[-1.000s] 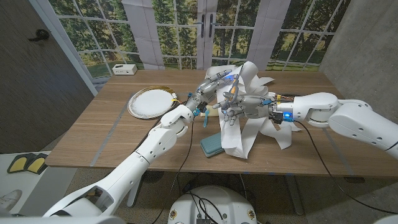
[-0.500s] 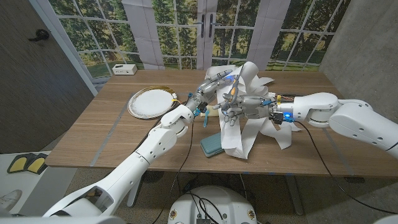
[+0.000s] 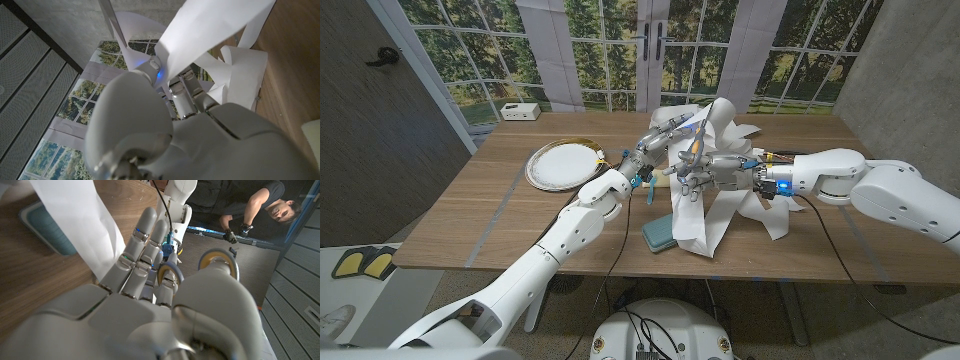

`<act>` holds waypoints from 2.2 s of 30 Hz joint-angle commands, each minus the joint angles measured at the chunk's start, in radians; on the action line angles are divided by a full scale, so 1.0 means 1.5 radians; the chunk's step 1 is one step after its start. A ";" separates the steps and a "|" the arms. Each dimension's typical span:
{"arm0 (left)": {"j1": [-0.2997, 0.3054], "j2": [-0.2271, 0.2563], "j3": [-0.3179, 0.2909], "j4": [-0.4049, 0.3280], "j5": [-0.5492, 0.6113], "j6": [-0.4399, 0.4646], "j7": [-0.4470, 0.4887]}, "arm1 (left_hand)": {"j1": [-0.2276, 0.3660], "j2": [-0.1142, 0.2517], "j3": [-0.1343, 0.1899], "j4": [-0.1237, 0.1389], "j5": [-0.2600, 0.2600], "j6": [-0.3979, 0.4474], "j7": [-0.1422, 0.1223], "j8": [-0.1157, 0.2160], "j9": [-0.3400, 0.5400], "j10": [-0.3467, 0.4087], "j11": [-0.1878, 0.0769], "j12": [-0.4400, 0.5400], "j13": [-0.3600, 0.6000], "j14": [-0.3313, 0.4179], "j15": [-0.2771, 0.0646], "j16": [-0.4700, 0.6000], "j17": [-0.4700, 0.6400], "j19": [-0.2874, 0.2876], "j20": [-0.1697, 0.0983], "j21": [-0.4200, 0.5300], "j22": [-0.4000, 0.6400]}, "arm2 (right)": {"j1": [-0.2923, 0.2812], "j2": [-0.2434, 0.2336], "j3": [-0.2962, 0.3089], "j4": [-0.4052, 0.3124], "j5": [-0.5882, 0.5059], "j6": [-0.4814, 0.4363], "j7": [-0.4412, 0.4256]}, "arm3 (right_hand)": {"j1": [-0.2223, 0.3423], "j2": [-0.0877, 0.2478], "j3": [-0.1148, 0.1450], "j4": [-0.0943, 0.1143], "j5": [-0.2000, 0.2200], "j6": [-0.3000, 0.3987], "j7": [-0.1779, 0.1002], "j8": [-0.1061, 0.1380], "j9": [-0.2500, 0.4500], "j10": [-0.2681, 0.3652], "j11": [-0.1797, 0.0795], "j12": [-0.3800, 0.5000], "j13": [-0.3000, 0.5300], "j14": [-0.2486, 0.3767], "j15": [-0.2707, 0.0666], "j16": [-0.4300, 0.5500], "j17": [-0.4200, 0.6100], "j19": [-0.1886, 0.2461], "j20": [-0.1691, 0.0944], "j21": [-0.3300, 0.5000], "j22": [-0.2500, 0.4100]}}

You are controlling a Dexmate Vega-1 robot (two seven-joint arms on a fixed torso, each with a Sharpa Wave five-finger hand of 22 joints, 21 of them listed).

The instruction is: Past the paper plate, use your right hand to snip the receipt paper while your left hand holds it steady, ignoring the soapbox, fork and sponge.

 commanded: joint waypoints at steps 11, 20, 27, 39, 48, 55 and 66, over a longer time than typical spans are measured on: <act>0.003 0.001 0.003 -0.002 0.002 0.002 0.003 | -0.004 -0.001 0.005 -0.001 0.003 0.005 -0.001 -0.003 0.002 0.006 0.001 -0.002 0.002 0.007 -0.071 -0.003 0.001 -0.002 -0.023 0.007 0.000 | -0.005 -0.005 0.004 -0.005 0.003 -0.004 -0.010 | 0.038 0.011 0.013 -0.013 -0.001 -0.009 0.041 0.009 0.000 0.040 -0.022 0.013 0.006 0.010 -0.026 0.006 0.004 0.000 -0.008 -0.002 0.002; 0.002 0.000 0.003 0.000 0.002 0.001 0.001 | -0.004 -0.001 0.005 -0.001 0.003 0.005 -0.001 -0.004 0.002 0.006 0.001 -0.002 0.003 0.008 -0.072 -0.004 0.001 -0.003 -0.023 0.009 0.000 | -0.009 -0.008 0.009 -0.007 0.003 -0.003 -0.018 | 0.083 0.031 0.032 -0.033 -0.007 0.048 0.029 0.025 0.006 0.102 -0.043 0.026 -0.006 0.024 -0.045 0.006 0.004 -0.006 -0.023 0.003 0.007; 0.001 -0.002 0.004 0.003 0.001 0.003 0.000 | -0.004 -0.001 0.006 -0.001 0.003 0.004 -0.002 -0.004 0.002 0.008 0.002 -0.003 0.002 0.009 -0.072 -0.004 0.002 -0.004 -0.023 0.010 0.000 | -0.011 -0.008 0.011 -0.008 0.006 -0.005 -0.022 | 0.101 0.038 0.040 -0.042 -0.012 0.081 0.023 0.036 0.014 0.134 -0.059 0.036 -0.006 0.030 -0.052 0.004 0.002 -0.010 -0.028 0.010 0.012; -0.001 0.000 0.003 0.004 0.003 0.001 -0.003 | -0.005 -0.001 0.006 -0.001 0.003 0.004 -0.001 -0.005 0.003 0.007 0.001 -0.004 0.004 0.009 -0.072 -0.005 0.003 -0.005 -0.022 0.013 0.000 | -0.007 -0.006 0.011 -0.015 0.004 -0.015 -0.041 | 0.157 0.057 0.067 -0.072 -0.019 0.160 -0.007 0.069 0.042 0.215 -0.089 0.058 -0.008 0.049 -0.061 0.006 0.007 -0.021 -0.042 0.034 0.027; 0.001 0.001 0.002 0.003 0.002 0.001 -0.004 | -0.005 -0.001 0.007 -0.002 0.003 0.004 -0.001 -0.005 0.003 0.007 0.001 -0.004 0.005 0.009 -0.072 -0.006 0.003 -0.007 -0.022 0.014 -0.001 | -0.024 -0.010 0.029 -0.027 0.016 -0.014 -0.071 | 0.274 0.086 0.167 -0.128 -0.045 0.209 -0.027 0.105 0.105 0.226 -0.110 0.095 0.056 0.067 -0.063 0.017 0.039 -0.050 -0.056 0.075 0.044; 0.003 0.003 0.000 0.000 0.000 0.000 -0.002 | -0.005 -0.001 0.007 -0.002 0.003 0.005 0.000 -0.005 0.003 0.007 0.001 -0.005 0.005 0.009 -0.072 -0.007 0.002 -0.007 -0.022 0.015 -0.001 | -0.037 -0.015 0.044 -0.033 0.021 -0.004 -0.078 | 0.275 0.077 0.213 -0.123 -0.067 0.206 -0.029 0.126 0.174 0.234 -0.106 0.097 0.066 0.073 -0.062 0.009 0.049 -0.062 -0.056 0.110 0.038; 0.006 0.004 -0.002 -0.003 -0.001 0.000 0.002 | -0.005 -0.001 0.008 -0.002 0.003 0.004 -0.001 -0.006 0.003 0.008 0.001 -0.006 0.005 0.010 -0.072 -0.008 0.003 -0.009 -0.022 0.017 -0.001 | -0.031 -0.012 0.038 -0.028 0.025 -0.011 -0.069 | 0.264 0.068 0.242 -0.127 -0.071 0.204 -0.030 0.129 0.218 0.228 -0.108 0.102 0.087 0.077 -0.062 0.005 0.060 -0.075 -0.056 0.147 0.028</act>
